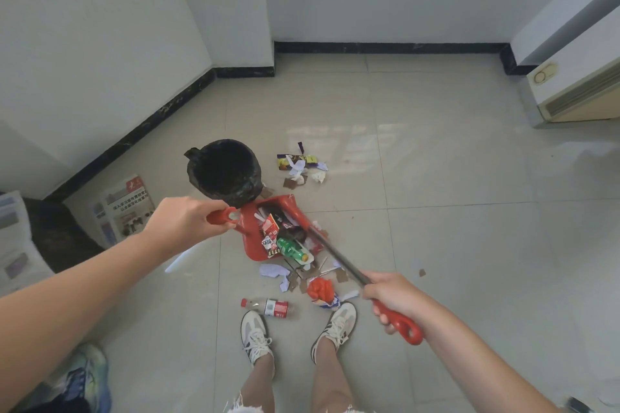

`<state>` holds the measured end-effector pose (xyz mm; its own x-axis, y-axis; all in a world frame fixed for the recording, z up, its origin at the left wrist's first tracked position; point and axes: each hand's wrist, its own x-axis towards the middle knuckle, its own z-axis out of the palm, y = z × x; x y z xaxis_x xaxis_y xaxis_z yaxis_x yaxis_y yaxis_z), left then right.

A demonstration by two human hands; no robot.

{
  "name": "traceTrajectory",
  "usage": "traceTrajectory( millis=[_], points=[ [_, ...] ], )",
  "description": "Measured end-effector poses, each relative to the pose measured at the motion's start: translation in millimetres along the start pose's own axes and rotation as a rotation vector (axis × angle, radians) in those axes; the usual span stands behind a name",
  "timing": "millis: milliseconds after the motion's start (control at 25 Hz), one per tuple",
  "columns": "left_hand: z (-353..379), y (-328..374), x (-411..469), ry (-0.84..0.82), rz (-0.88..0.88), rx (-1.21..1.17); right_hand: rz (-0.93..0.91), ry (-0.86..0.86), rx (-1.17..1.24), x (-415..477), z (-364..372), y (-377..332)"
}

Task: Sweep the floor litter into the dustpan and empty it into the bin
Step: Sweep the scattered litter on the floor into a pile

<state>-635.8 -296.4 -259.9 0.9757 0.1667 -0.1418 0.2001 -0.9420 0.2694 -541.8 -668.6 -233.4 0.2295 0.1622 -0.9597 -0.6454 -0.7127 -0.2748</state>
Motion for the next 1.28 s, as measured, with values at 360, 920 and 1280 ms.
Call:
traceTrajectory(
  millis=[360,920,1280],
  points=[
    [-11.1,42.8,-48.4,0.064,-0.226,-0.175,0.022,0.21,-0.019,-19.1,-76.8,26.4],
    [-70.5,120.1,-122.7,0.277,-0.393,-0.13,0.029,0.227,-0.211,-1.7,-157.9,8.2],
    [-118.1,143.3,-159.1,0.477,-0.668,-0.361,-0.006,0.186,-0.361,-4.6,-162.6,0.1]
  ],
)
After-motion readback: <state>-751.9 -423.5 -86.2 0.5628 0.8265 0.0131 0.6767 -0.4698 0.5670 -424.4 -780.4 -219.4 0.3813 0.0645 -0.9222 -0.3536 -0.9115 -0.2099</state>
